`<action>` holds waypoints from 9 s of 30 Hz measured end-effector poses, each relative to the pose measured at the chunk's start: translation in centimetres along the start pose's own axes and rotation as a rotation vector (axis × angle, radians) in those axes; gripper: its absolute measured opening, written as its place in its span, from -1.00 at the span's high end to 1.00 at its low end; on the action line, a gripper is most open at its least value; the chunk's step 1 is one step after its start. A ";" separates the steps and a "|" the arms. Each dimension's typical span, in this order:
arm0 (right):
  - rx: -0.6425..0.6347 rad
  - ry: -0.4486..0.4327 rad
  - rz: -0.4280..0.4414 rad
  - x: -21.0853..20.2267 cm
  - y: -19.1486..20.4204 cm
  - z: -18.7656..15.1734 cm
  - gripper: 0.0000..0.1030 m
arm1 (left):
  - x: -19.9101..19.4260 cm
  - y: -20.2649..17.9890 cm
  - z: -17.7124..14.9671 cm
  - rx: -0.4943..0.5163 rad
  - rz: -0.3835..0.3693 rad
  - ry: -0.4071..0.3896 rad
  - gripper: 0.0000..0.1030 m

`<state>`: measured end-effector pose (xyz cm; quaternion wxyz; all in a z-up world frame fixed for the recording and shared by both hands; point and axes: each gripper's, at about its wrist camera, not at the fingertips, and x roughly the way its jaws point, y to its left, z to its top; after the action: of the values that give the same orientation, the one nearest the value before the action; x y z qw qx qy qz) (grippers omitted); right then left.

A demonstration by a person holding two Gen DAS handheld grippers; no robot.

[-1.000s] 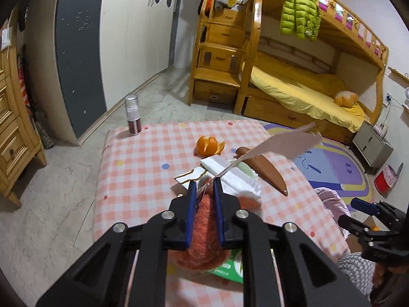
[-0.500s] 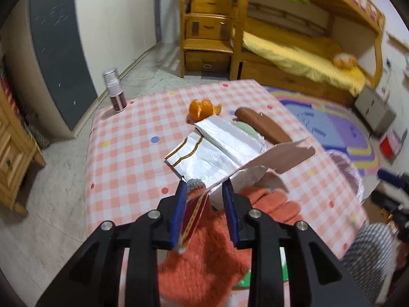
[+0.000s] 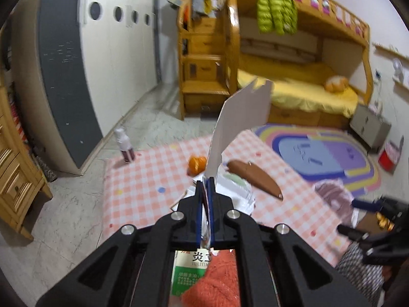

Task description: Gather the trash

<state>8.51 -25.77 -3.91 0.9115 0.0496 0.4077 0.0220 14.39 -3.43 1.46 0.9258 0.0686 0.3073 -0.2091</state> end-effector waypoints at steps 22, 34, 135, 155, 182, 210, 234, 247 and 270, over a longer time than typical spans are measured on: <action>-0.331 0.129 0.161 7.9 15.2 -1.6 0.13 | -5.9 8.6 -10.3 -0.319 0.174 0.091 0.97; -0.321 -0.155 0.159 -4.8 12.0 4.0 0.73 | -7.4 6.7 -8.2 -0.288 0.138 0.057 0.97; 0.043 -0.066 -0.041 -3.2 -2.2 -2.3 -0.25 | 3.5 -4.4 -12.0 -0.162 0.136 0.299 -0.67; 0.018 -0.094 0.009 -2.7 -0.1 -0.9 -0.25 | 2.0 1.3 -13.6 -0.203 0.243 0.319 -0.66; 0.005 -0.042 0.040 0.2 1.2 -1.1 -0.42 | 8.0 -0.8 -9.6 -0.266 0.403 0.344 -0.87; -0.081 0.002 0.093 6.8 4.6 2.1 -0.45 | 3.0 3.4 -9.7 -0.280 0.208 0.219 -0.61; -0.073 0.110 0.062 16.9 4.4 6.1 0.96 | 6.1 5.4 -9.7 -0.269 0.232 0.269 -0.61; -0.165 0.010 0.013 7.7 3.5 5.7 1.00 | 3.0 4.0 -9.5 -0.245 0.239 0.247 -0.61; -0.354 0.045 0.214 6.3 12.4 0.6 0.32 | -0.6 5.2 -11.8 -0.274 0.284 0.244 -0.62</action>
<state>13.20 -12.96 -6.83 0.8891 -0.0690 0.4101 0.1913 9.79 4.51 -7.67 0.9026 0.0099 0.4297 -0.0231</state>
